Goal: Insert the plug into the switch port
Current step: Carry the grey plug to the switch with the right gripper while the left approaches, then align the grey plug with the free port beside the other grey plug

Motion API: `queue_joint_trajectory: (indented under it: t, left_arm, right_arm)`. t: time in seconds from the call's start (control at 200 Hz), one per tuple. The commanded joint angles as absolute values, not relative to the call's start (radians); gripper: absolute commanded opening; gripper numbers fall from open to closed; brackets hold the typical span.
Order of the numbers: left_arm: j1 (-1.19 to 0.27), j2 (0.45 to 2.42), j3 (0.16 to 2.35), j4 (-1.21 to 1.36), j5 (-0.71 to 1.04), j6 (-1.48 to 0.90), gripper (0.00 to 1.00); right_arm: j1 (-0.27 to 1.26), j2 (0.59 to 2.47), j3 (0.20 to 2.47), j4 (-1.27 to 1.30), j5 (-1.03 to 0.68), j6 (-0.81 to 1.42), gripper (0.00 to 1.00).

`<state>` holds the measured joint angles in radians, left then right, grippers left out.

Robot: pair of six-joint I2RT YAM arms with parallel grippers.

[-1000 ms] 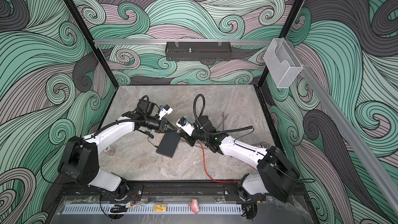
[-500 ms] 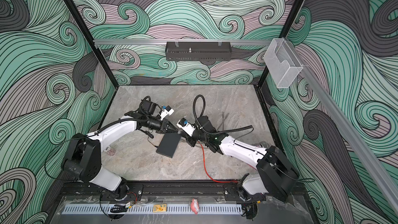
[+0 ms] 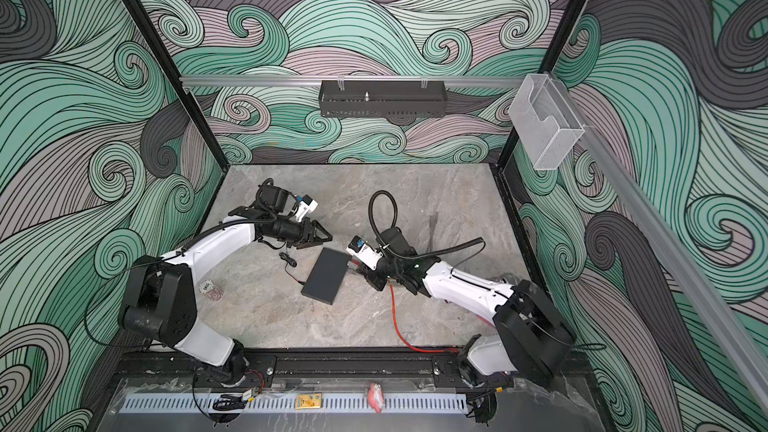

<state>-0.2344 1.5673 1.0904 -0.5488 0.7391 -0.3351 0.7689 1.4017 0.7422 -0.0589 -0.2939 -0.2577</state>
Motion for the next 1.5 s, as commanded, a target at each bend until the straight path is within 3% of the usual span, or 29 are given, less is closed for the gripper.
queue_joint_trajectory:
  t: [0.0,0.105,0.57,1.496]
  left_arm:
    - [-0.194,1.596,1.11,-0.699,0.589,-0.317,0.54]
    - [-0.19,1.619,1.111,-0.755,0.524,-0.277,0.55]
    - [-0.19,1.779,1.123,-0.798,0.533,-0.241,0.56]
    - [-0.231,1.879,1.127,-0.728,0.617,-0.272,0.54]
  right_arm:
    - [0.784,1.434,0.774,-0.153,-0.26,-0.275,0.0]
    - [0.814,1.483,0.792,-0.185,-0.226,-0.277,0.0]
    - [0.85,1.628,0.792,-0.079,-0.237,-0.229,0.0]
    - [0.861,1.706,0.852,0.005,-0.258,-0.208,0.0]
